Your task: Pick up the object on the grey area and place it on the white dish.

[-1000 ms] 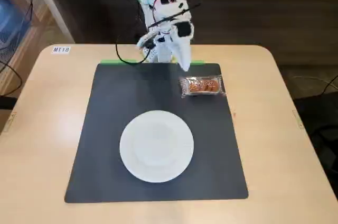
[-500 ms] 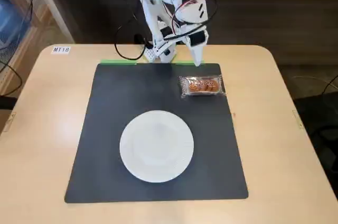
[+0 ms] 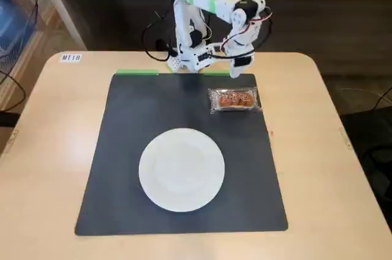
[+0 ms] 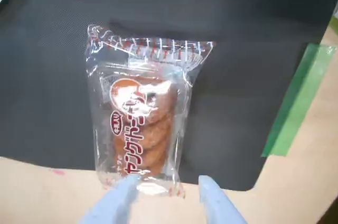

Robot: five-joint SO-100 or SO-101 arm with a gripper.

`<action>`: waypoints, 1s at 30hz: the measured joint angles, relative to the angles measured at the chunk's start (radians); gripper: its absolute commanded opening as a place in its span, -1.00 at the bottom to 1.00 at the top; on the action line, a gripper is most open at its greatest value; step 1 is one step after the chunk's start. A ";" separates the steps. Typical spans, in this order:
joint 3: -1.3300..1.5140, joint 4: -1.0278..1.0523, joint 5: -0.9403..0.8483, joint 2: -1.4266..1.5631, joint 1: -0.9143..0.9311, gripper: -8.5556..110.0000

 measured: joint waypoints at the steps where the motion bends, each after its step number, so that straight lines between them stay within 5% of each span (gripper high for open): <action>1: 0.006 0.002 0.023 0.000 -0.002 -0.23; 10: 0.058 -0.012 0.166 -0.032 0.000 -0.02; 30: 0.199 -0.284 0.232 -0.169 0.029 -0.03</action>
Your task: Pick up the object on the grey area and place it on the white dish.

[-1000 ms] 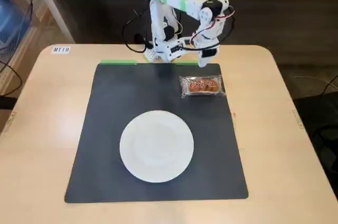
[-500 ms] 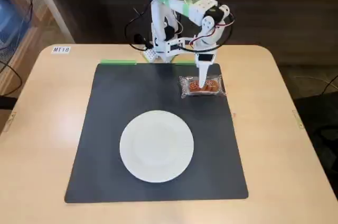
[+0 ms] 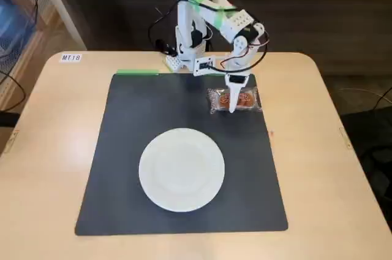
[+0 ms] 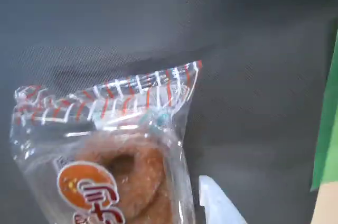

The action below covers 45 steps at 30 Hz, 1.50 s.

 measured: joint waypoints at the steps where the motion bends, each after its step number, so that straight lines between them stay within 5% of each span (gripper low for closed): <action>1: 0.008 -0.011 0.003 -0.006 0.000 -0.03; 22: 0.204 -0.319 -0.101 0.009 0.040 -0.41; 45: 0.239 -0.578 -0.486 0.175 0.230 -0.39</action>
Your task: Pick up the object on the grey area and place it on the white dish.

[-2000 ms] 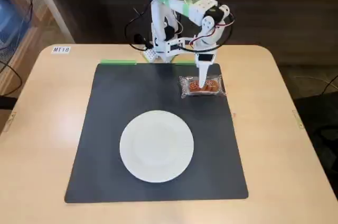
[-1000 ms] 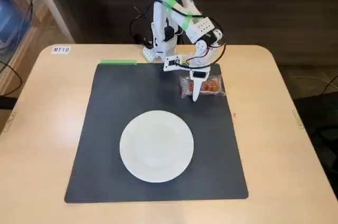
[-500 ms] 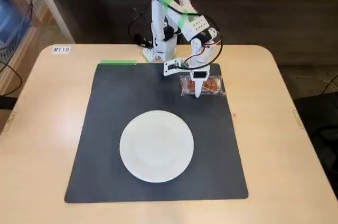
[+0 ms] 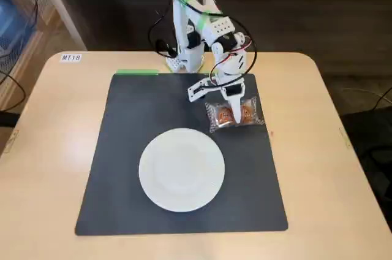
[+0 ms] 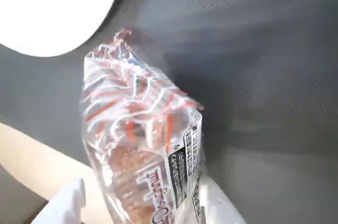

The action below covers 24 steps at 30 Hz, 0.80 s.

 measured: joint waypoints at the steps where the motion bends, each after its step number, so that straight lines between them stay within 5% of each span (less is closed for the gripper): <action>1: 0.002 0.000 -0.011 0.002 0.015 -0.41; 5: 0.002 0.017 -0.020 0.012 0.052 -0.44; 13: 0.023 0.095 0.035 0.015 0.048 -0.05; 24: -0.025 0.109 0.034 -0.156 -0.032 -0.20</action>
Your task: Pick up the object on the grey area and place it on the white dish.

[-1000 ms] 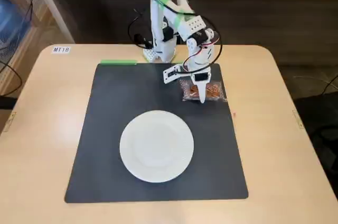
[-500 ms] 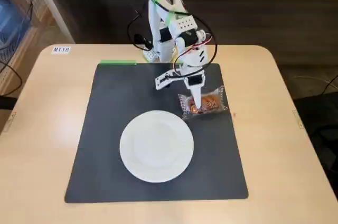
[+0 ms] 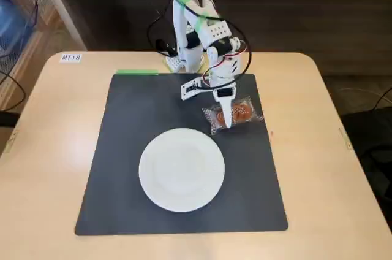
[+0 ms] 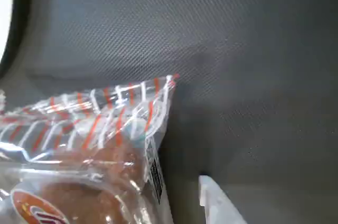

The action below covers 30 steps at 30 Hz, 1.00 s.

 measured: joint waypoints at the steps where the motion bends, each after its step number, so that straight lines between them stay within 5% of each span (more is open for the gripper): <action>1: -0.038 0.014 -0.017 -0.034 -0.005 -0.21; 9: -0.304 0.124 -0.101 -0.304 -0.026 -0.14; 18: -0.446 0.238 -0.106 -0.431 -0.002 -0.56; 30: -0.462 0.219 -0.196 -0.318 -0.009 -0.63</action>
